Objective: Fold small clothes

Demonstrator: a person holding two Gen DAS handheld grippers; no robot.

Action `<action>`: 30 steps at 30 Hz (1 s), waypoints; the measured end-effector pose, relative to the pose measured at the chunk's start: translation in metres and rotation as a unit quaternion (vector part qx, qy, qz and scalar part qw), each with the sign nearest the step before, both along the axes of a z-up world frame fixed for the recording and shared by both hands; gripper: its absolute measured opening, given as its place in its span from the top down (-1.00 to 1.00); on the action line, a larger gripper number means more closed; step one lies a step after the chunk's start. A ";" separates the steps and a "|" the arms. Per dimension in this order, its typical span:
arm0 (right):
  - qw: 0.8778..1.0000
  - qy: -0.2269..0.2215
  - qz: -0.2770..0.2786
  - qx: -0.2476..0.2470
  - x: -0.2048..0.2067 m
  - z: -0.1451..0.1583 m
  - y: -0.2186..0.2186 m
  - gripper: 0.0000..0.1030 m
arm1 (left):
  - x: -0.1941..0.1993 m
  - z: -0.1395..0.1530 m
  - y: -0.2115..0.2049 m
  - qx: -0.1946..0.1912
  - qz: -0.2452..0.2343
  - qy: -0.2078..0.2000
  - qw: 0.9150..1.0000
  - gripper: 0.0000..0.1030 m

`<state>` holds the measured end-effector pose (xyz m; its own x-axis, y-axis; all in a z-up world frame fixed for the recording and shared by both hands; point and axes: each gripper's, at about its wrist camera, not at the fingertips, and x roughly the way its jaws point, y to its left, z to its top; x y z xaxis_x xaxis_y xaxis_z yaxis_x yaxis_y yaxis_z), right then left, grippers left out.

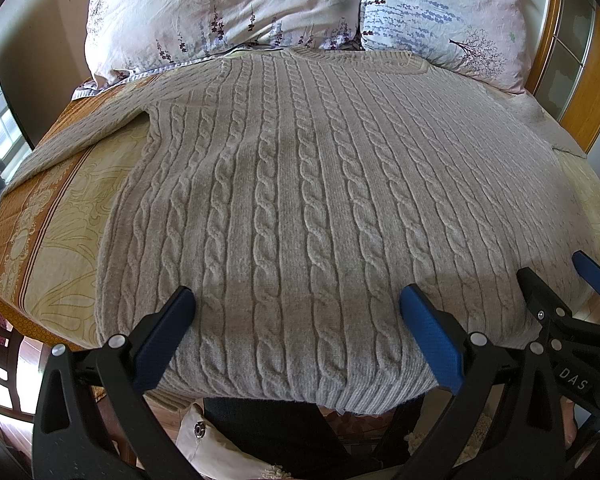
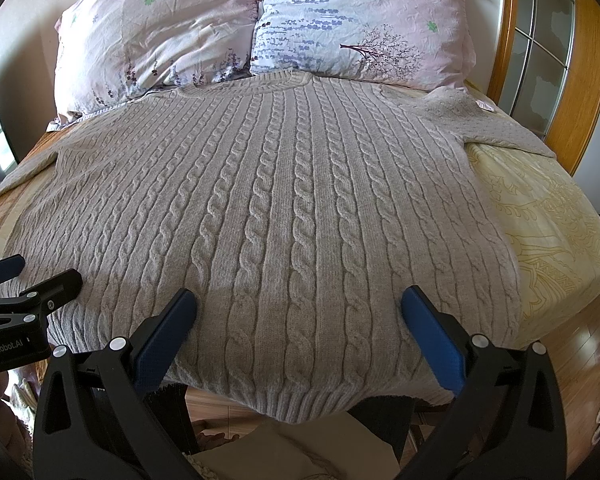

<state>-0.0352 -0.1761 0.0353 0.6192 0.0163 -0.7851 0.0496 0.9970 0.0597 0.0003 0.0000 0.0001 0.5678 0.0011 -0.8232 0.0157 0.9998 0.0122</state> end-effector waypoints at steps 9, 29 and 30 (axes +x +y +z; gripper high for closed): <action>1.000 0.000 0.000 0.000 0.000 0.000 0.000 -0.97 | 0.000 0.000 0.000 0.000 0.000 0.000 1.000 -0.97; 1.000 -0.004 0.021 0.002 0.005 0.001 0.001 -0.97 | 0.003 0.001 0.000 0.000 -0.004 0.008 1.000 -0.97; 1.000 -0.008 0.027 0.004 0.005 0.001 -0.001 -0.97 | 0.002 0.000 0.001 0.001 -0.005 0.009 1.000 -0.97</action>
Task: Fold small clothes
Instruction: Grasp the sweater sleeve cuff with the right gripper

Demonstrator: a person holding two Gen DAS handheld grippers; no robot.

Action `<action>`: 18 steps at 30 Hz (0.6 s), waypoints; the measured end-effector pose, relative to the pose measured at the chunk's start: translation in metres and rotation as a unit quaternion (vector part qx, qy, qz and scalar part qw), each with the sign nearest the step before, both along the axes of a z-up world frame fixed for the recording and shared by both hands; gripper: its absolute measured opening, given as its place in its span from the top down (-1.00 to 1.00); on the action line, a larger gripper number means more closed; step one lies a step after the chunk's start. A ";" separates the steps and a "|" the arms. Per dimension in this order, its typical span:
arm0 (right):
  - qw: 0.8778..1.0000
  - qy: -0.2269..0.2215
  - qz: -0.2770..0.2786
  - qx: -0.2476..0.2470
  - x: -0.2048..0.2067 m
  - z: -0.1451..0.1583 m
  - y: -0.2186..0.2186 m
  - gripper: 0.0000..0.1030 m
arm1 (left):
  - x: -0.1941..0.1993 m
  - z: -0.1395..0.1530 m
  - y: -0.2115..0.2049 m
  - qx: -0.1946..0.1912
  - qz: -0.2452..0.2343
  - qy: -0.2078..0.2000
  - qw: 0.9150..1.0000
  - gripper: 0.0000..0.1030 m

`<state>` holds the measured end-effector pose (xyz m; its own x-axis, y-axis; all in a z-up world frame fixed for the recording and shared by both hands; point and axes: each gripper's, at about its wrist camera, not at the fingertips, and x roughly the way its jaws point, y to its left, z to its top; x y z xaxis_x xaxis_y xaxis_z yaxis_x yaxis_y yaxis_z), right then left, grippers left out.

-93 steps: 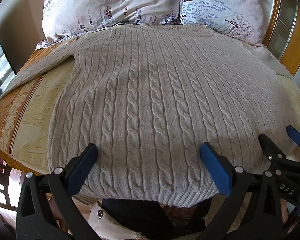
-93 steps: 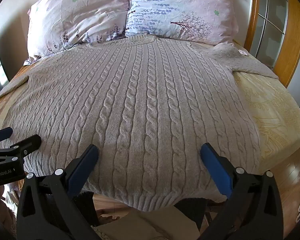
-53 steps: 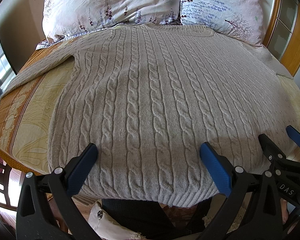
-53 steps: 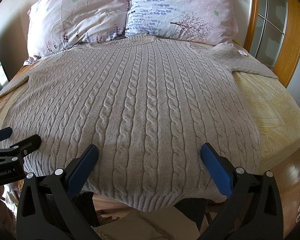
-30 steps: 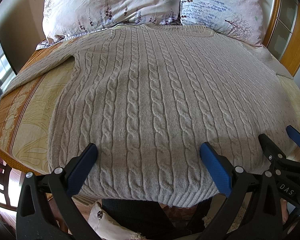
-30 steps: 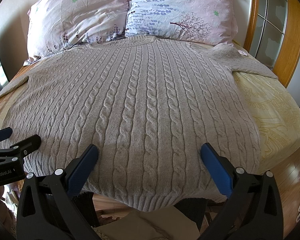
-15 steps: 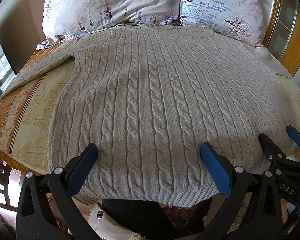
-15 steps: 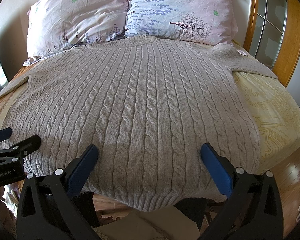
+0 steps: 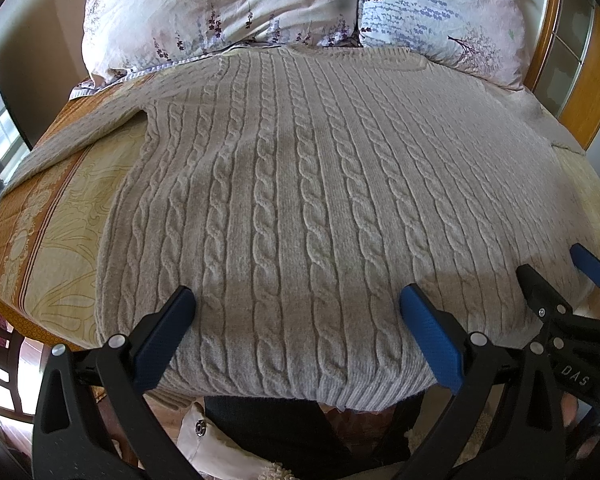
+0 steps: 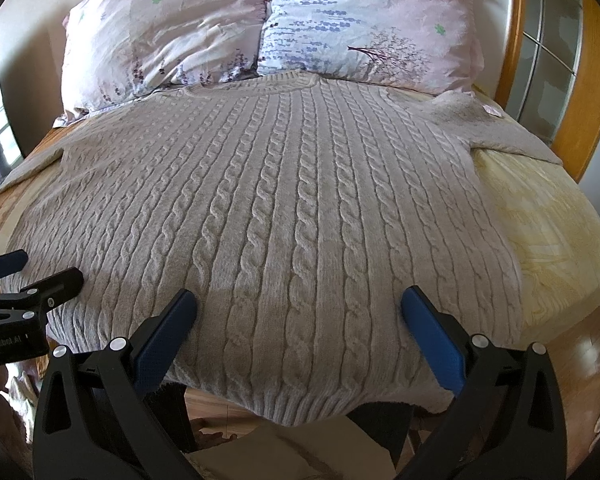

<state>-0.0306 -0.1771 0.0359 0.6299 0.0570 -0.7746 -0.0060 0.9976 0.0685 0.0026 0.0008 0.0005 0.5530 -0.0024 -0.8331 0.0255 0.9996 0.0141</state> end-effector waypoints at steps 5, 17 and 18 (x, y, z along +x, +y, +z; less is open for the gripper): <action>0.998 -0.051 0.028 0.024 -0.006 -0.006 -0.009 -0.97 | 0.003 0.002 0.000 0.002 -0.008 0.008 1.000 -0.97; 0.988 -0.081 -0.042 0.124 0.046 0.040 -0.105 -0.94 | 0.031 0.012 -0.004 0.020 -0.027 -0.028 0.999 -0.97; 0.987 -0.084 -0.061 0.126 0.054 0.045 -0.122 -0.91 | 0.035 0.014 -0.004 0.018 -0.030 -0.033 0.999 -0.97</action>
<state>0.0238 -0.2989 0.0810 0.7621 0.1499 -0.6299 0.0811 0.9431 0.3226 0.0380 -0.0034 0.0143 0.6071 -0.0084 -0.7945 0.0828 0.9952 0.0527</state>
